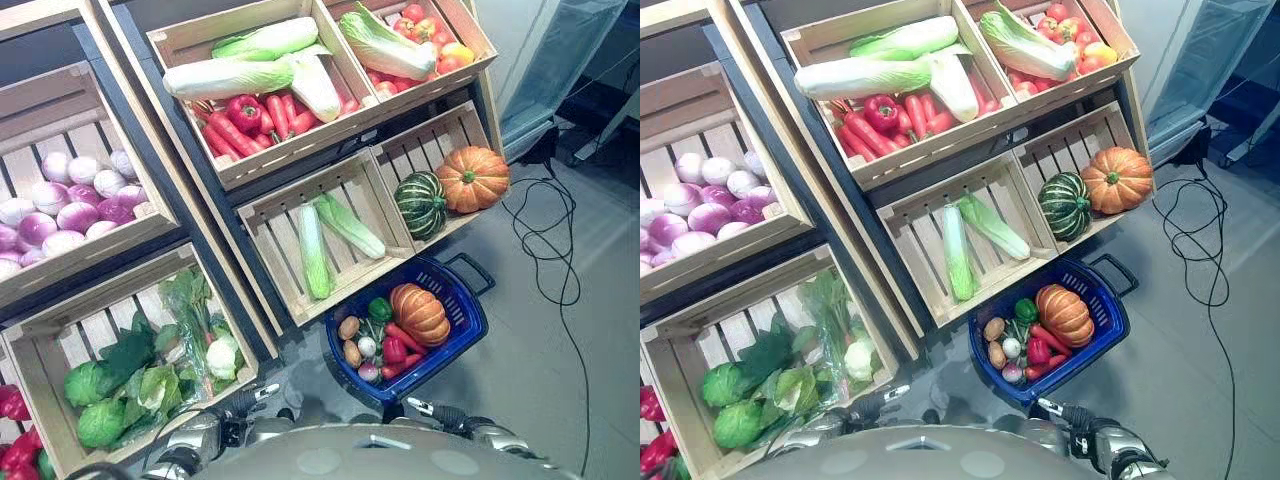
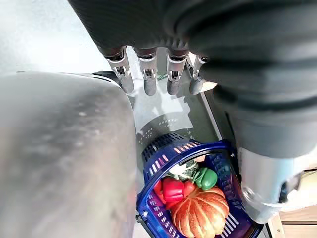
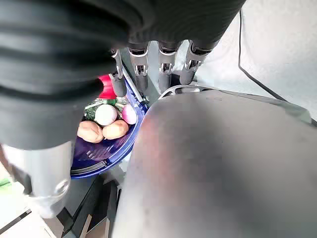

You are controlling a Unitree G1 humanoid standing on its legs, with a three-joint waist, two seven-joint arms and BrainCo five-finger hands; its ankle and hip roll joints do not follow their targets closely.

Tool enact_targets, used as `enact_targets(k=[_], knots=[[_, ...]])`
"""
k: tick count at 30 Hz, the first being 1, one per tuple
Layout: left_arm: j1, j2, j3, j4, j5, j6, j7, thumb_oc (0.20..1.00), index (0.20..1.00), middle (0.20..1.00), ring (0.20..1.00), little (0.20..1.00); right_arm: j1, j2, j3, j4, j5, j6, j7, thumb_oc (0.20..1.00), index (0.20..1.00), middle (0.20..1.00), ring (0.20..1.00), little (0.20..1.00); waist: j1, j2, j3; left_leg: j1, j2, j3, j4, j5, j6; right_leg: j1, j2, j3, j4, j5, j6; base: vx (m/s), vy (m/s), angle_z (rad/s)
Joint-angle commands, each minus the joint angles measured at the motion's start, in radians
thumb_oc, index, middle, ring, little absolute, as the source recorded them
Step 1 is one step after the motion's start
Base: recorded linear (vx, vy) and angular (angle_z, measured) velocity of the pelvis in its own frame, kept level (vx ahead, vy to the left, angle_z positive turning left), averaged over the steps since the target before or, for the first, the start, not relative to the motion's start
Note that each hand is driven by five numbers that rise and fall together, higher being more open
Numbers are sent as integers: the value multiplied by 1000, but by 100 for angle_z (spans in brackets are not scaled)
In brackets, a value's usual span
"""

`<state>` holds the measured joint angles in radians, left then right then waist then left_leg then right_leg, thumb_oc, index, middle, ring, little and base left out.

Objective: Pick up fruits and vegetables into the basket

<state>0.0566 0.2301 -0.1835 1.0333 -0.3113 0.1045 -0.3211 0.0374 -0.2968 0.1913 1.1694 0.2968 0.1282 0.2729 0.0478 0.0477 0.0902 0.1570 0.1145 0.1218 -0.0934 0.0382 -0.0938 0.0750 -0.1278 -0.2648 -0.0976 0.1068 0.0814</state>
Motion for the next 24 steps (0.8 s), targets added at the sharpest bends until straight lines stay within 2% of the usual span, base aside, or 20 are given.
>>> enact_targets(k=[1, 7, 15, 22, 23, 24], knots=[[-58, -3, -34, 21, 21, -37, -16, 1000, 1000, 1000, 1000, 1000, -51, 36, 8, 63, 44, -8, 42, 1000, 1000, 1000, 1000, 1000, -2, -31, 42, -29, -33, 6, 11, -57, 30, 71, -41, -6, 40, -112, 50, -20, -40, 7], [-63, 9, -52, -6, 113, -79, 42, 1000, 1000, 1000, 1000, 1000, -56, 34, 14, 53, 41, -22, 38, 1000, 1000, 1000, 1000, 1000, -6, -31, 44, -28, -30, 9, 10, -59, 28, 68, -40, -1, 41, -113, 51, 0, 0, 0], [-66, 18, -68, -18, 113, -135, 91, 1000, 1000, 1000, 1000, 1000, -55, 28, 19, 50, 43, -51, 32, 1000, 1000, 1000, 1000, 1000, -7, -29, 46, -29, -30, 12, 11, -59, 29, 66, -40, 0, 43, -114, 51, 0, 0, 0], [-55, 25, -67, -59, 138, -302, 269, 1000, 1000, 1000, 1000, 1000, -55, 29, 17, 50, 58, -73, 16, 1000, 1000, 1000, 1000, 1000, -2, -29, 54, -32, -33, 3, 12, -59, 31, 62, -38, 1, 46, -115, 49, 0, 0, 0], [-54, 28, -63, -64, 155, -329, 305, 1000, 1000, 1000, 1000, 1000, -53, 30, 14, 52, 56, -77, 16, 1000, 1000, 1000, 1000, 1000, -1, -29, 55, -32, -34, 3, 12, -59, 31, 62, -38, 2, 46, -115, 49, 0, 0, 0], [-55, 31, -61, -72, 212, -375, 386, 1000, 1000, 1000, 1000, 1000, -52, 30, 14, 53, 60, -82, 17, 1000, 1000, 1000, 1000, 1000, 1, -31, 56, -32, -34, 2, 12, -59, 32, 63, -38, 1, 46, -115, 49, 0, 0, 0]])
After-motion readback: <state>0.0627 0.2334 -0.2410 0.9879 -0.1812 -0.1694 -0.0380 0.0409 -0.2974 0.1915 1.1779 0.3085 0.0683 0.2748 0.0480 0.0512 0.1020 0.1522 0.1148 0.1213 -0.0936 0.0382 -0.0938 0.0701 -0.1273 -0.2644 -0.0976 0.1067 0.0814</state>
